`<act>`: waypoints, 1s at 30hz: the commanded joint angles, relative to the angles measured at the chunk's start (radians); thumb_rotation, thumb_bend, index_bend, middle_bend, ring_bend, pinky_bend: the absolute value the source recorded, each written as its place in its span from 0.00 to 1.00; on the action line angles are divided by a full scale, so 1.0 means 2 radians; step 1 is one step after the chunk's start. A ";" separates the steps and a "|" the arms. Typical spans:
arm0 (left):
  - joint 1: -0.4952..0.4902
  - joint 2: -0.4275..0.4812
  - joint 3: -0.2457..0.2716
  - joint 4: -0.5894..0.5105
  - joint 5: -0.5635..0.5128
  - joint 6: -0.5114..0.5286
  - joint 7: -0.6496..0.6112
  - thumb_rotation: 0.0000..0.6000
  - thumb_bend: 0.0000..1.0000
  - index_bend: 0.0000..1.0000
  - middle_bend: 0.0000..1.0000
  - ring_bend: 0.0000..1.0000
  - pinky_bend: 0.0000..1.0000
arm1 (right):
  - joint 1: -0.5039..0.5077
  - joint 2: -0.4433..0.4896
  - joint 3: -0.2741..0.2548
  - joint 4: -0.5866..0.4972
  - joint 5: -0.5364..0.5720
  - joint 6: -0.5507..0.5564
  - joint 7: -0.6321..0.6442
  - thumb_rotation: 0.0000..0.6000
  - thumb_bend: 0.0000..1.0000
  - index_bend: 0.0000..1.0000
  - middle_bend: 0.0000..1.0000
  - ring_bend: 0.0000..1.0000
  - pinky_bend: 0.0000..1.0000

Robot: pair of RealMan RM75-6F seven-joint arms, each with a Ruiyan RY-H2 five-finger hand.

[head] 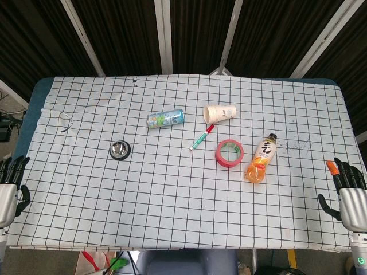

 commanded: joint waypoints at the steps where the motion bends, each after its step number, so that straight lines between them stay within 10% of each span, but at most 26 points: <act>1: -0.001 0.002 0.000 0.000 -0.001 -0.003 -0.005 1.00 0.99 0.03 0.06 0.00 0.00 | 0.001 0.000 0.000 -0.001 0.002 -0.003 -0.003 1.00 0.39 0.10 0.00 0.02 0.10; 20: -0.025 -0.008 -0.009 0.017 0.019 -0.019 0.000 1.00 0.98 0.04 0.06 0.00 0.00 | 0.002 -0.001 -0.002 -0.001 0.002 -0.007 -0.008 1.00 0.39 0.10 0.00 0.02 0.10; 30: -0.118 -0.037 -0.046 0.041 0.002 -0.132 0.035 1.00 0.99 0.04 0.06 0.00 0.00 | 0.002 0.000 -0.002 -0.004 0.002 -0.007 -0.008 1.00 0.39 0.10 0.00 0.02 0.10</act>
